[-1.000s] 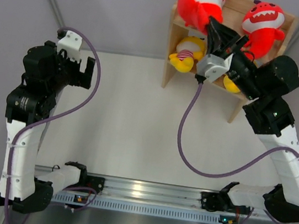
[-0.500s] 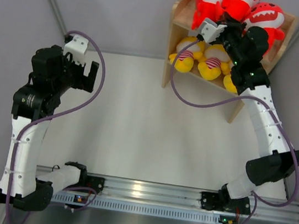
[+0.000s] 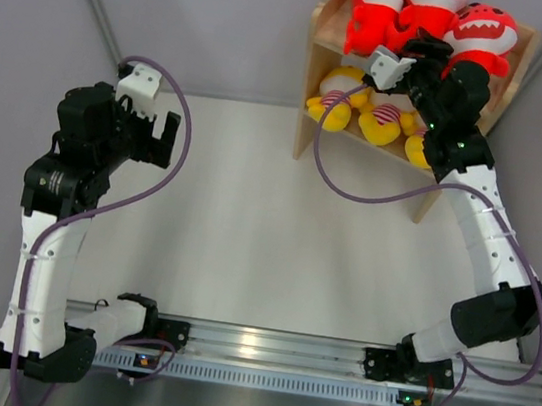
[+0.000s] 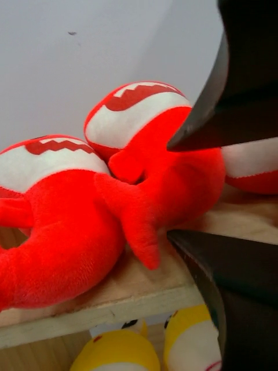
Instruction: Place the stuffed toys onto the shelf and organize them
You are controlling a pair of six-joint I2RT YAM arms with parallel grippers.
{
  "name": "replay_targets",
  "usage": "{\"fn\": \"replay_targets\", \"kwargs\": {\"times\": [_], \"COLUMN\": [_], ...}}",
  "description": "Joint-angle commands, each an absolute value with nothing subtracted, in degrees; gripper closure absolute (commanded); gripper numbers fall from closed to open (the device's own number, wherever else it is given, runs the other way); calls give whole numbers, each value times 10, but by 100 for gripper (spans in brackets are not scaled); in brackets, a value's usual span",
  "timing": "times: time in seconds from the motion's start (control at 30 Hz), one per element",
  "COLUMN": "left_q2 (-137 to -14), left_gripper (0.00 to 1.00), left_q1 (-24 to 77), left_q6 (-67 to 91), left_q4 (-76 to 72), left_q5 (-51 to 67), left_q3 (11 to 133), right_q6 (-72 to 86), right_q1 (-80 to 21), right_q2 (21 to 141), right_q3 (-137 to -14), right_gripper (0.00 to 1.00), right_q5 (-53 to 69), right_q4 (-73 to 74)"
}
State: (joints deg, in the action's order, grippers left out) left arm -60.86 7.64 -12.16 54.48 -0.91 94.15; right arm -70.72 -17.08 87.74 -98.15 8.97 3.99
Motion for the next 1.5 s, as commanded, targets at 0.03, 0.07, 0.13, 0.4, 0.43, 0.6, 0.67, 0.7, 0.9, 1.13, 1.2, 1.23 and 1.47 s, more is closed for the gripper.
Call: {"fn": "replay_targets", "kwargs": {"times": [0.03, 0.07, 0.13, 0.4, 0.43, 0.6, 0.67, 0.7, 0.9, 1.13, 1.2, 1.23, 1.47], "left_q2": [-599, -599, -597, -587, -586, -588, -575, -568, -545, -552, -559, -567, -632], "left_gripper": [2, 1, 1, 1, 1, 2, 1, 1, 1, 1, 1, 1, 1], "left_q1": [76, 76, 76, 76, 76, 76, 76, 76, 77, 76, 76, 77, 76], "left_q6": [-127, -130, -132, -144, -146, -160, -159, -158, -142, -112, -77, -76, -66], "left_q4": [527, 528, 529, 528, 528, 493, 463, 423, 313, 168, 105, 86, -32], "left_q5": [-3, -3, -3, 25, 30, 19, 7, 6, -15, -56, -106, -114, -98], "left_q3": [937, 934, 932, 908, 901, 819, 754, 727, 582, 462, 434, 413, 346], "right_q6": [-649, -642, -629, -563, -557, -376, -261, -226, -95, -78, -78, -73, -62], "right_q1": [-167, -168, -167, -169, -169, -178, -180, -181, -197, -205, -203, -200, -183], "right_q2": [825, 820, 805, 723, 716, 608, 554, 540, 517, 510, 524, 532, 598], "right_q3": [-980, -980, -976, -965, -964, -797, -713, -634, -438, -303, -281, -280, -237], "right_gripper": [28, 24, 15, 1, 1, 0, 1, 1, 1, 0, 1, 1, 1], "right_q5": [109, 112, 117, 229, 250, 341, 340, 337, 294, 71, -40, -87, -115], "right_q4": [11, 11, 10, 72, 90, -53, -133, -165, -234, -279, -290, -287, -330]}}
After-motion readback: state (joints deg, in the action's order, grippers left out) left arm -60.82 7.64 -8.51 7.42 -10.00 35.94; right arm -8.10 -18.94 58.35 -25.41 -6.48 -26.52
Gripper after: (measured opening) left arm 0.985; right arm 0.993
